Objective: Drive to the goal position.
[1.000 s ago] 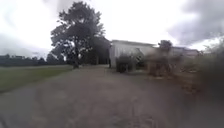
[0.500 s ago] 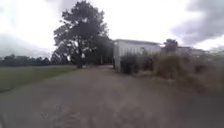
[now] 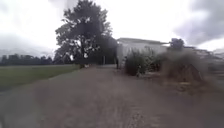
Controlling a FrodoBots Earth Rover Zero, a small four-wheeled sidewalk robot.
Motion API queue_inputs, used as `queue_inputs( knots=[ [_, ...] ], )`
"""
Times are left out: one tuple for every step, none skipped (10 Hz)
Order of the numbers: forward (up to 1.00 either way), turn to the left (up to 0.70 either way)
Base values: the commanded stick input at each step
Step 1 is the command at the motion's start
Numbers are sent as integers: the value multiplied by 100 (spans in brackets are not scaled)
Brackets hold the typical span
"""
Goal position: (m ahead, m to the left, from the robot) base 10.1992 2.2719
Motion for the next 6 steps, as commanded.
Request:
queue_inputs(
  knots=[
    [100, 0],
    [100, 0],
    [100, 0],
    [100, 0],
    [100, 0],
    [100, 0]
  ],
)
